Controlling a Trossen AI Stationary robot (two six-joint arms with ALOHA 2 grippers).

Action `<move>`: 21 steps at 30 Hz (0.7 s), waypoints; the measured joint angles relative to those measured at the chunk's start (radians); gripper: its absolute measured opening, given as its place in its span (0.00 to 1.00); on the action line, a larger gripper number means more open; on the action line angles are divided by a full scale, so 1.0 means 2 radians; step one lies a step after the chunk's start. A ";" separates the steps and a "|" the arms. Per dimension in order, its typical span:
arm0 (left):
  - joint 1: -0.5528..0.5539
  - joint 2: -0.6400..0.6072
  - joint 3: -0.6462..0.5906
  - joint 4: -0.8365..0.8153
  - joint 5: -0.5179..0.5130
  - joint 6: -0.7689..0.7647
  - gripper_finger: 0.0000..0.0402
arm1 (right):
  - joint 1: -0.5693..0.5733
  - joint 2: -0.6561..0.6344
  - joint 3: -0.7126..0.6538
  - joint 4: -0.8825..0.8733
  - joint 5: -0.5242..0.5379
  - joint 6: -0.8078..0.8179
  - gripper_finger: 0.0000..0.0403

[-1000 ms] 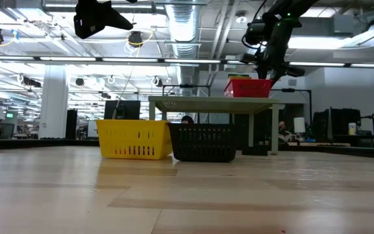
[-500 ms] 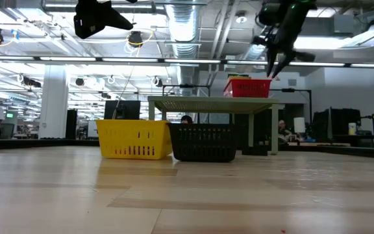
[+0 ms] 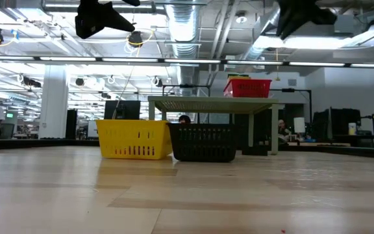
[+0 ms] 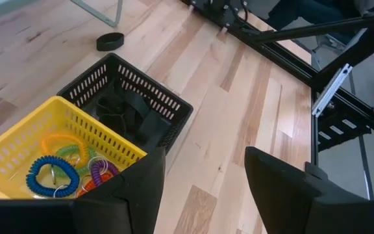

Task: Pick & Place Office Desk Supplies
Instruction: Put the black rubber band into the black bin

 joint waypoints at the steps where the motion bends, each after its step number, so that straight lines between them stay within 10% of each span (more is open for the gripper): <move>1: 0.000 0.000 0.000 0.000 0.000 0.000 0.52 | 0.027 0.001 -0.007 -0.002 0.005 0.004 0.15; 11: 0.000 0.000 0.000 0.000 0.000 -0.021 0.52 | 0.216 0.016 -0.125 0.057 0.058 -0.067 0.15; 21: 0.000 0.001 0.000 0.004 -0.009 -0.026 0.52 | 0.318 0.059 -0.244 0.186 0.233 -0.069 0.15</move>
